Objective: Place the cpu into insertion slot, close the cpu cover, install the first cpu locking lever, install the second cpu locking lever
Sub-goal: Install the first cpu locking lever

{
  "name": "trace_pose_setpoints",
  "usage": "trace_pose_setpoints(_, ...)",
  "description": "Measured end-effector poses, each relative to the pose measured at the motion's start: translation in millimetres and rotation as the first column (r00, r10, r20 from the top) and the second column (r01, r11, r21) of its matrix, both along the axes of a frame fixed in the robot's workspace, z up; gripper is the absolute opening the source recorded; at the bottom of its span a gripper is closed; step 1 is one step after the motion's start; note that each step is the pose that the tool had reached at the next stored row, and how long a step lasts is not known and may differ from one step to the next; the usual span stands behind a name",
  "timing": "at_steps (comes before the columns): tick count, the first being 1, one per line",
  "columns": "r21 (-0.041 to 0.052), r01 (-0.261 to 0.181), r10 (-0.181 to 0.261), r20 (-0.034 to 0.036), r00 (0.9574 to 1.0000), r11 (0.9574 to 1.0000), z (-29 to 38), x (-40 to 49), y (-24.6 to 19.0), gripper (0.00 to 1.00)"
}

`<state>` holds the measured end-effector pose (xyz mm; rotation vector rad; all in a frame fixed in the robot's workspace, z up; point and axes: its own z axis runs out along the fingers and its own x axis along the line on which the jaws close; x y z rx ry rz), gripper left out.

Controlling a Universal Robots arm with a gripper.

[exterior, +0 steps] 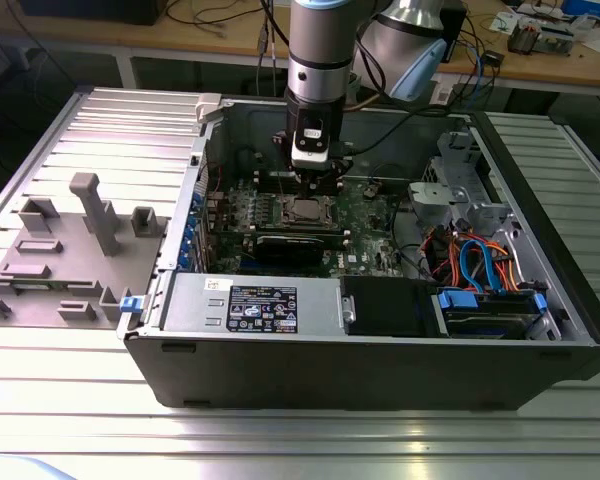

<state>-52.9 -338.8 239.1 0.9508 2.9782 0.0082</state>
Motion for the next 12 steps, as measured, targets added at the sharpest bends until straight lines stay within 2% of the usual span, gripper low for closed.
trace_pose_setpoints(4,0.0000,-0.007,0.007,0.0000,1.0000,1.0000,0.0,0.0,0.0,0.11)
trace_pose_setpoints(7,0.0000,-0.045,0.045,0.0000,0.9990,0.9990,0.0,0.0,0.0,0.11)
trace_pose_setpoints(10,-0.0001,-0.099,0.099,0.0000,0.9950,0.9950,0.0,0.0,0.0,0.11)
trace_pose_setpoints(12,-0.0001,-0.143,0.143,0.0000,0.9897,0.9897,-0.1,0.0,0.0,0.11)
